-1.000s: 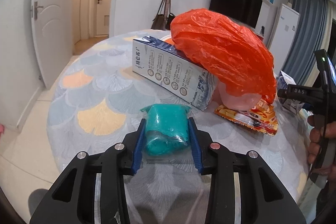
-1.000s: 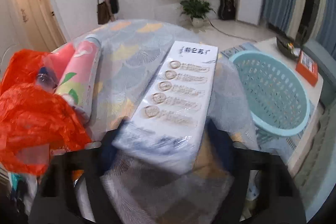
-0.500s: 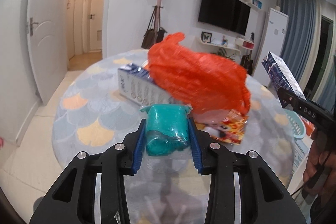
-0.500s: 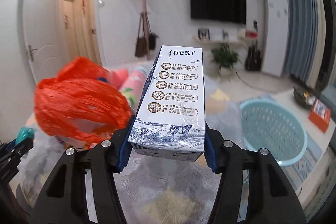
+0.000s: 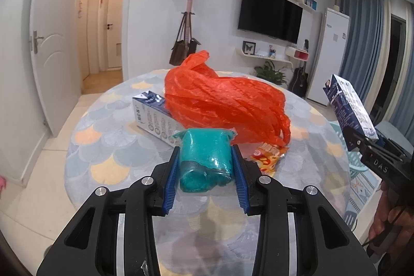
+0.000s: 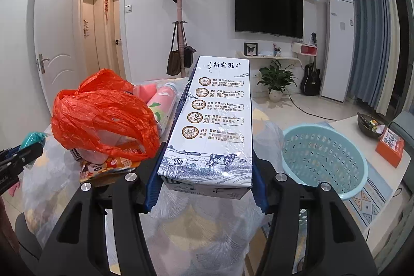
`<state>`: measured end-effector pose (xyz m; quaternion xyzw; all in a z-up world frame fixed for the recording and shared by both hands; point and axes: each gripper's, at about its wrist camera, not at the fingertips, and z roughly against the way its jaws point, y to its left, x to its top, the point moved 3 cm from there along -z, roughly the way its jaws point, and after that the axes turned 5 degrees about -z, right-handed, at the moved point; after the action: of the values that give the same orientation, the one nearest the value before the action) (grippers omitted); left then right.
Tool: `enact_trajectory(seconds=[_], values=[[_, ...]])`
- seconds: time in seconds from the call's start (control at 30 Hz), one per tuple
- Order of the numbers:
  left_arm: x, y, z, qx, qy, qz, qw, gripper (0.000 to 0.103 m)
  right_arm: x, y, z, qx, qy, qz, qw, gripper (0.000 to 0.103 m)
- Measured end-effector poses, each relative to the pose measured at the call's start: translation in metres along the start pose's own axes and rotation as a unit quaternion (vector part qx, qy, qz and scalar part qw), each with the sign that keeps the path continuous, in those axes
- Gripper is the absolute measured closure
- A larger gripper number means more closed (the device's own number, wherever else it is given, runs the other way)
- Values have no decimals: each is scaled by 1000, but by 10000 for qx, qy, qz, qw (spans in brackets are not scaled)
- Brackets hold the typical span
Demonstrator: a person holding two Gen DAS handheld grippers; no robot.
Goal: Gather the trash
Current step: 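Carry the teal item and milk carton over the basket and release both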
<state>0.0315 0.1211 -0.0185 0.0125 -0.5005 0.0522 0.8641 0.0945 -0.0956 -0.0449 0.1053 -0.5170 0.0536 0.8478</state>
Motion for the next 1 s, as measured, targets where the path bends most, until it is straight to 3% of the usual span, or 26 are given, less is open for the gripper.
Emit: enact_trajectory(seconds=[0.5,0.77,1.0], values=[[28,-56,-6,-287,-165,-383,9987,67,-4,-57,2,-298,-43,-361,9989,49],[54,-120,-25,-977,-264,-709,9923,67,-9,-119,-2,-803,-85,-697,9943,49],[80,-194,-58,-1838,-206,-1020,9775,67,-19,-175,-11,-1190,-66,-1030,9875,49]])
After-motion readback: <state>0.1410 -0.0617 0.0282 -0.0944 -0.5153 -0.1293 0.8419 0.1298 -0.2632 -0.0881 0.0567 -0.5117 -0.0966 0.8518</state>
